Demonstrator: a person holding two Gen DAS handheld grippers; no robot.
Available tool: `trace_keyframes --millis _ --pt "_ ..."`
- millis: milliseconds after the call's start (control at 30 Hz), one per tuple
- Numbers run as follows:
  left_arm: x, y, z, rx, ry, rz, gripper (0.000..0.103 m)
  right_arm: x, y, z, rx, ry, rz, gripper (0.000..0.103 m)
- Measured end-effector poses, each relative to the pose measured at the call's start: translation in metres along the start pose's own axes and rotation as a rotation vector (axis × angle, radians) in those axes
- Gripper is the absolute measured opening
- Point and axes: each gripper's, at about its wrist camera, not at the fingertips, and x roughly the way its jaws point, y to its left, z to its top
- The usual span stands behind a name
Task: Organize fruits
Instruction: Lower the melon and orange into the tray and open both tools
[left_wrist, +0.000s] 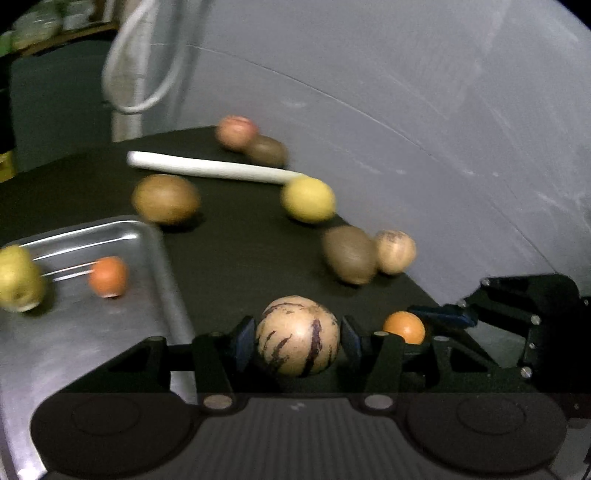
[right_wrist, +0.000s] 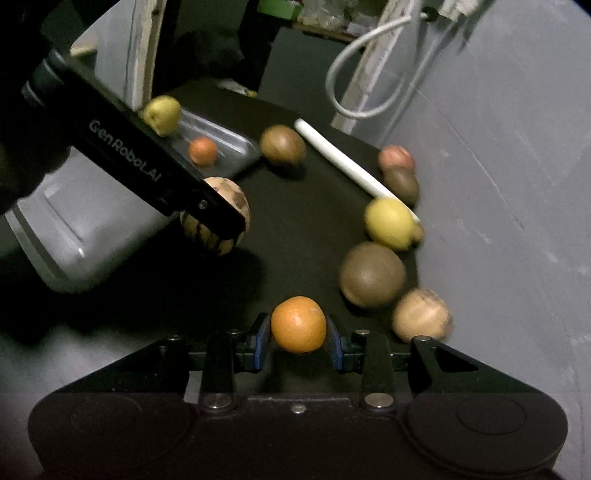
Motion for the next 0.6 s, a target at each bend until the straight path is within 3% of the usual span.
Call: trace_keyframes --millis 300,600 --pt "-0.041 0.077 -0.009 -0.157 -0.046 0.142 0.054 0.016 0.043 0.053 0.043 -0.066 0.104 0.034" --pt "-0.061 0.132 -0.015 -0.226 -0.066 0.238 0.054 0.049 0.076 0.098 0.082 -0.078 0.161 0.034"
